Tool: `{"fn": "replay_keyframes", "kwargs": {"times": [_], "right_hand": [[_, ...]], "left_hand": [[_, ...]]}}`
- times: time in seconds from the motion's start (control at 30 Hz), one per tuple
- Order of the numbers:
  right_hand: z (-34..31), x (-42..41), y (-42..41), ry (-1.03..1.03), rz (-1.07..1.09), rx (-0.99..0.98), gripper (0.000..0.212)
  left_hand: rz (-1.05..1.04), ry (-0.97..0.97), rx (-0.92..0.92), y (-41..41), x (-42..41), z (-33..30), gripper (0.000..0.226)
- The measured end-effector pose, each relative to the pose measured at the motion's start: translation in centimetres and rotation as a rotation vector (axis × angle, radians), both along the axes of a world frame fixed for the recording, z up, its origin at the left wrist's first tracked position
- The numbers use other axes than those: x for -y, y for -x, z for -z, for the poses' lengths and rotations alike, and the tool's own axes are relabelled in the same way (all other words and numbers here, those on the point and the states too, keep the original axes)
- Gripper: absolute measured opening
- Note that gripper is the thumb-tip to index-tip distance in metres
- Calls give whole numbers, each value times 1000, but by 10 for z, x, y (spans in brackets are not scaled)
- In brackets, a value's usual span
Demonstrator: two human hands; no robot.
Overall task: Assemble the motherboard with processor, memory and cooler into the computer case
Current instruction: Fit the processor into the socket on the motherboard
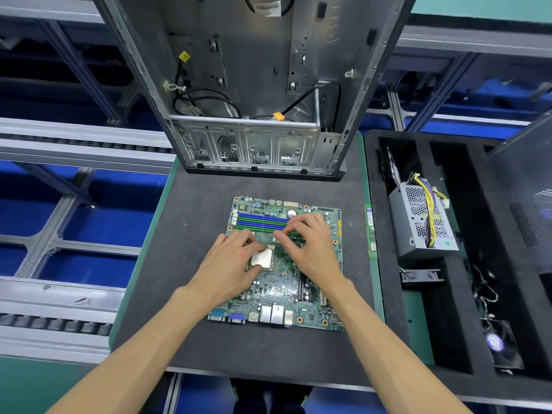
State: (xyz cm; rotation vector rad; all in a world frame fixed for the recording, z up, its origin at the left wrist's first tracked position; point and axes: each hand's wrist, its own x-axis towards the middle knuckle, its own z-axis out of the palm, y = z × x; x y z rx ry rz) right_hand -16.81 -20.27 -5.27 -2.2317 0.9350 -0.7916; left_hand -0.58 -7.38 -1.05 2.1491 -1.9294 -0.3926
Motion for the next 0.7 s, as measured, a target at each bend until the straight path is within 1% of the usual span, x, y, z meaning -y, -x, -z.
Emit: {"fn": "replay_keyframes", "kwargs": {"times": [0.47, 0.7], "right_hand": [[-2, -1, 1, -7, -5, -4, 30], [0, 0, 1, -10, 0, -12, 30]], "left_hand": [[22, -26, 7, -3, 0, -2, 45], [-21, -12, -1, 1, 2, -2, 45]]}}
